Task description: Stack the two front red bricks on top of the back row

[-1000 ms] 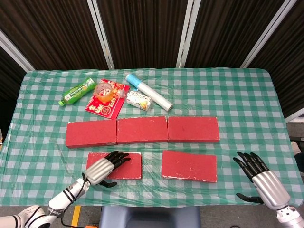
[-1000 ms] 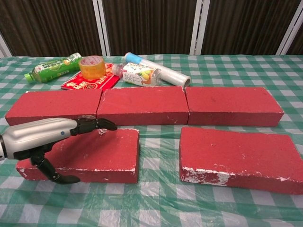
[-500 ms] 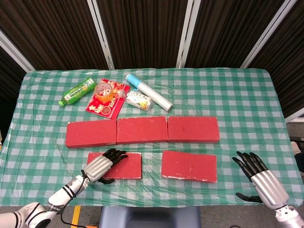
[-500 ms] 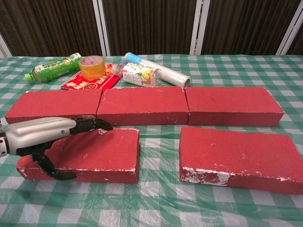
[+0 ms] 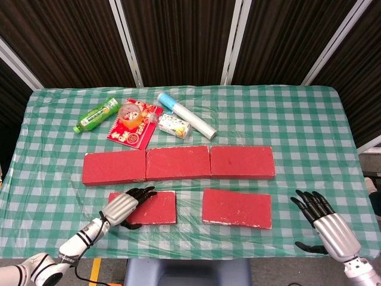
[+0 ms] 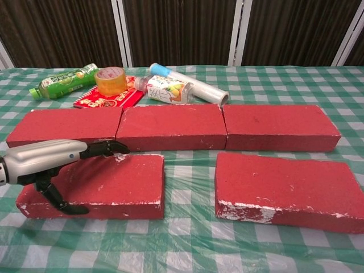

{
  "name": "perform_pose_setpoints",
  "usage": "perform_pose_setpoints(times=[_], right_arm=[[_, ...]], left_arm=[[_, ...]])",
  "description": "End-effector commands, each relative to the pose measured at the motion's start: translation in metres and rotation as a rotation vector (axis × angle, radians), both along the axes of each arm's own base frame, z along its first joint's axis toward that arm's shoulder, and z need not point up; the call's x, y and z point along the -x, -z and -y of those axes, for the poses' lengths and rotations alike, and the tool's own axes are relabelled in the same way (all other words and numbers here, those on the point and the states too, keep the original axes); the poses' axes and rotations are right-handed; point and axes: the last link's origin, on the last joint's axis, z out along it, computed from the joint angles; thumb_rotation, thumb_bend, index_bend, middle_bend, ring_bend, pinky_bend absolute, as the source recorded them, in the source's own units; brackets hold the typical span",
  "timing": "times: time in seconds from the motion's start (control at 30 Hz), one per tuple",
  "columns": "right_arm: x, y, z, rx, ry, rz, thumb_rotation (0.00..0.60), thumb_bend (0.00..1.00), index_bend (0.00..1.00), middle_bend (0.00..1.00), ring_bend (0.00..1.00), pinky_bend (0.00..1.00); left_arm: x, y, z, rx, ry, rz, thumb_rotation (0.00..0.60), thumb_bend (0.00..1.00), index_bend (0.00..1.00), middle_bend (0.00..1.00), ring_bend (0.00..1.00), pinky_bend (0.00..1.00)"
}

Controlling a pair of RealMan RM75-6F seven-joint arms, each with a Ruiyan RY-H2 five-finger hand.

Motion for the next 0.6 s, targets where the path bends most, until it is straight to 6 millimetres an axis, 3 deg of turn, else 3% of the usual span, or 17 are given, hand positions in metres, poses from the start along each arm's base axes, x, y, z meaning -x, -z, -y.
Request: perform_pose_setpoints(times=[0.03,0.2,0.6], right_arm=[[0.0,0.0,0.0,-0.001,0.001,-0.002,0.6,0.08,0.0,0.0,0.0,0.0],[0.0,0.001,0.001,-0.002,0.005,-0.004,0.6,0.08,0.0,0.0,0.0,0.0],[0.001,0.002,0.003,-0.004,0.016,-0.01,0.6,0.08,0.0,0.0,0.0,0.0]], left_arm=[[0.001,-0.001,-0.001,-0.009,-0.003,0.006,0.6,0.24,0.0,0.0,0.32,0.57],[0.0,-0.004,-0.001,-0.022,0.004,0.013,0.6,0.25,0.0,0.0,0.38,0.66],[-0.025,-0.036,-0.007,-0.126,0.081,0.023,0.6,0.25,0.0,0.07,0.44,0.7]])
